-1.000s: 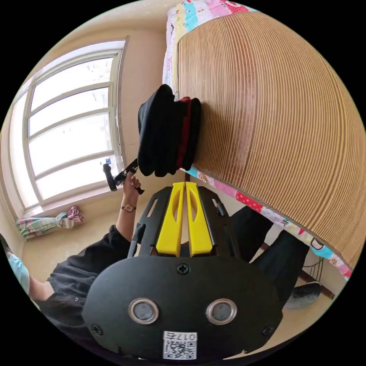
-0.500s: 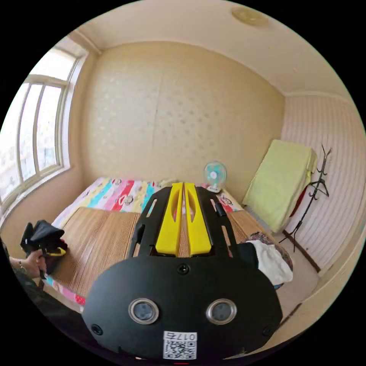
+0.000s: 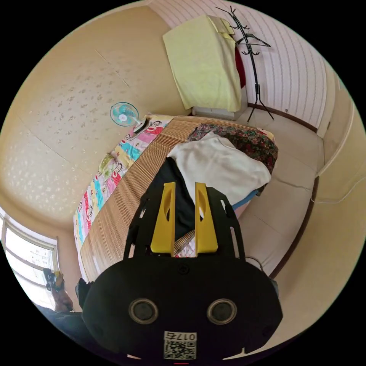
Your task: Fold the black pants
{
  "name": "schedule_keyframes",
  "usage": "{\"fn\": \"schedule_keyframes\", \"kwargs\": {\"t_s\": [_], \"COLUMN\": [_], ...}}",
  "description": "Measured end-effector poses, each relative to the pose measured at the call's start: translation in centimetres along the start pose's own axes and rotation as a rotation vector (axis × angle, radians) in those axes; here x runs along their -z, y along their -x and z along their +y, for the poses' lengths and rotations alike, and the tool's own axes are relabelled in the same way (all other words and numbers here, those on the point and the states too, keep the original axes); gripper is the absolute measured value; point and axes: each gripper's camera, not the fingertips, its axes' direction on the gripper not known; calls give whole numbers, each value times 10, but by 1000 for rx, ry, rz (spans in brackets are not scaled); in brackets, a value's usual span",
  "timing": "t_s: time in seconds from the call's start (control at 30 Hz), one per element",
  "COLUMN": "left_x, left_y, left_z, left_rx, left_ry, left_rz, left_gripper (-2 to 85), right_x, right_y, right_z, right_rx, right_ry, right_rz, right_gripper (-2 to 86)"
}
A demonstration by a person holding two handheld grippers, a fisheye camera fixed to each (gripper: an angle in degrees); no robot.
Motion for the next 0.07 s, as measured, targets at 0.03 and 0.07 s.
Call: {"fn": "schedule_keyframes", "kwargs": {"t_s": [0.03,0.07], "left_x": [-7,-13], "left_y": [9,18], "left_z": [2,5], "left_rx": [24,50], "left_ry": [-2,-9], "left_rz": [-15,-30], "left_gripper": [-10,-10], "right_x": [-10,-21], "right_y": [-16,-28], "right_z": [-18,-34], "right_rx": [-8,-11], "right_ry": [22,44], "right_rz": [37,73], "right_gripper": [88,95]}}
